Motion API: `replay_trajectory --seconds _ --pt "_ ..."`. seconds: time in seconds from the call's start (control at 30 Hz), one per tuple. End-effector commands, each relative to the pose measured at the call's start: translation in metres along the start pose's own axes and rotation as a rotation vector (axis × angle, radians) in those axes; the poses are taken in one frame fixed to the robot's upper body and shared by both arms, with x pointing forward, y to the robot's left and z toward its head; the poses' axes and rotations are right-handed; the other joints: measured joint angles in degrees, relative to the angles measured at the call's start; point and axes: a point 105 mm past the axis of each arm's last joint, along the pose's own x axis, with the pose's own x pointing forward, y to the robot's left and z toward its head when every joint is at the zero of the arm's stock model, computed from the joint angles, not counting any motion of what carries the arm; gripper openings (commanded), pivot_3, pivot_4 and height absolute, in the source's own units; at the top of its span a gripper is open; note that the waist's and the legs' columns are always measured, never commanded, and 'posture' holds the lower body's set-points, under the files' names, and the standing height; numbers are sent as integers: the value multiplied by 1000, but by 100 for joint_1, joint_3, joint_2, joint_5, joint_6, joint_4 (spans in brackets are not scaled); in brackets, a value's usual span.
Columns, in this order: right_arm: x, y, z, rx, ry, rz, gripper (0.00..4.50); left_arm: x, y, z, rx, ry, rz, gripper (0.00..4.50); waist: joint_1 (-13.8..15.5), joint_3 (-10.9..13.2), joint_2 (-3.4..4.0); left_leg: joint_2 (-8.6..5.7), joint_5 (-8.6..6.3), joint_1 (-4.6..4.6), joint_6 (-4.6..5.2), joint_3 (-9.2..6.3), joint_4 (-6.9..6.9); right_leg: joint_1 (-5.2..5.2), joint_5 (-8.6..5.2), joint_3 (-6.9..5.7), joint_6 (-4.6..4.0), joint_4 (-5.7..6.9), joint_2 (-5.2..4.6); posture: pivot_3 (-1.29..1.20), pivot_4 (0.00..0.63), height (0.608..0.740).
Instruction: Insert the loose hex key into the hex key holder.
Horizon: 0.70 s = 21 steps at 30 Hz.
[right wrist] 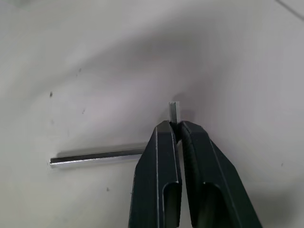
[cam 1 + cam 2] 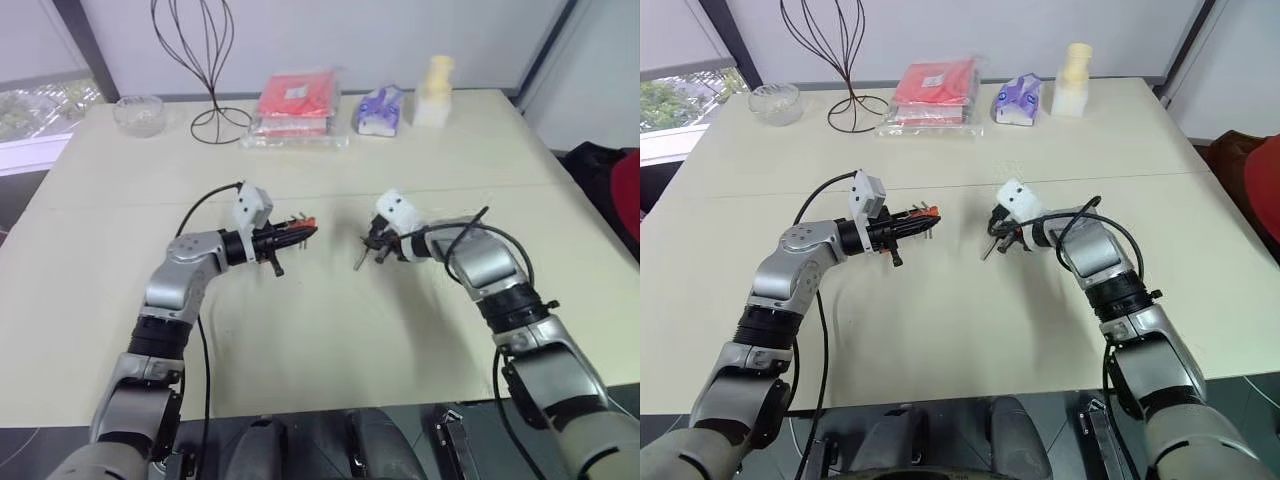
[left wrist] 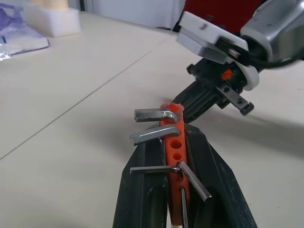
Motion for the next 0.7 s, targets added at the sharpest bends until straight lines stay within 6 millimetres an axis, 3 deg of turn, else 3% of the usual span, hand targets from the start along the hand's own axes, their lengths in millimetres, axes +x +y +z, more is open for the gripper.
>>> replay_trajectory --seconds 0.03,0.17,0.23,0.3,0.43,0.53,0.7 --pt "2 1 1 -144 -49 -21 36 -1 3 10 37 -27 5 0 4 0 -1 0 0 0 0 0 0 1 0 0 0 0 0 0 150 740" --pt "-8 1 35 -454 -233 -34 36 0 4 9 40 -23 5 0 1 2 0 -1 0 -1 0 3 0 -2 0 1 0 -1 -1 0 150 740" --pt "-21 19 51 -793 -312 78 36 2 5 9 42 -18 -3 0 -2 6 2 -1 0 -2 -1 3 -1 -4 0 0 0 -1 -1 0 150 740" --pt "-26 27 52 -994 -317 152 36 3 5 9 43 -17 -7 0 -11 7 0 -3 0 -5 -1 6 -2 -7 0 0 1 -3 -2 0 150 740" --pt "-26 26 45 -1153 -266 235 36 6 6 9 42 -18 -10 0 -25 7 -1 -1 2 -3 -3 4 1 -3 0 -1 1 -4 0 0 150 740" --pt "-19 22 41 -1057 -238 279 929 8 3 7 39 -20 -13 0 -20 7 -1 0 5 -3 -9 4 1 -1 0 -1 1 -5 -2 0 150 740" --pt "-8 11 29 -857 -163 264 3415 6 2 5 34 -24 0 0 -20 7 -1 1 16 -3 -28 4 1 -2 0 0 1 -4 -4 0 150 740"
